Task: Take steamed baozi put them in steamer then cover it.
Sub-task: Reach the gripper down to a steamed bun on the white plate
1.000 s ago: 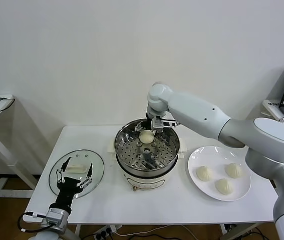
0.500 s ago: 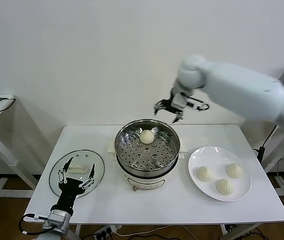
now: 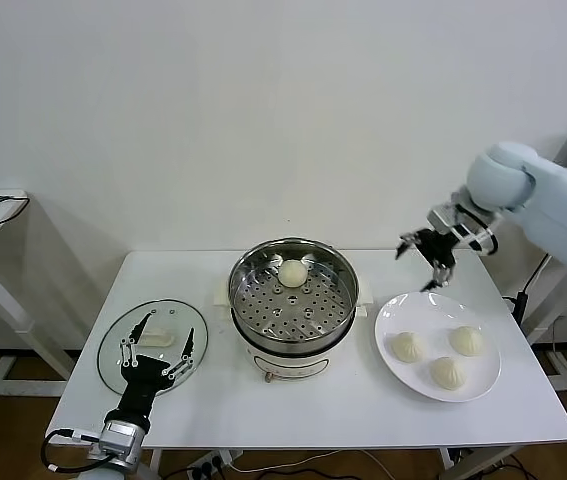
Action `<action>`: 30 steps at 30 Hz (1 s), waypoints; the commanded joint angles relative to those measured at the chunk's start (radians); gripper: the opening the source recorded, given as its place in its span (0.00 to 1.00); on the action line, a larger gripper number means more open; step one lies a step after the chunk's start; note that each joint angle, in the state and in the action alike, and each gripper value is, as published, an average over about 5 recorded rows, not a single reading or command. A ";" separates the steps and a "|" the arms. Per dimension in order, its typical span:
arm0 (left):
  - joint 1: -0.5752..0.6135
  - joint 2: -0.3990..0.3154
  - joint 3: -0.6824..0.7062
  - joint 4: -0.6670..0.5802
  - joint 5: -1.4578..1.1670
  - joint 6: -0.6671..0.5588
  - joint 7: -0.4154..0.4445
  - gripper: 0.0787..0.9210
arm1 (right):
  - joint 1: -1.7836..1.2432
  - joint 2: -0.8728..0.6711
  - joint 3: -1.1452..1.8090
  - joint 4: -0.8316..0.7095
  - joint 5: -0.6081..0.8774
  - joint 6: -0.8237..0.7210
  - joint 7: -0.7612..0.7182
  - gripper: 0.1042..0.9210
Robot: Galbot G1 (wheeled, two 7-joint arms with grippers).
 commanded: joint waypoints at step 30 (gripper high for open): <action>0.003 -0.005 0.001 0.041 0.018 -0.020 0.005 0.88 | -0.437 0.130 0.262 -0.201 -0.177 -0.109 0.149 0.88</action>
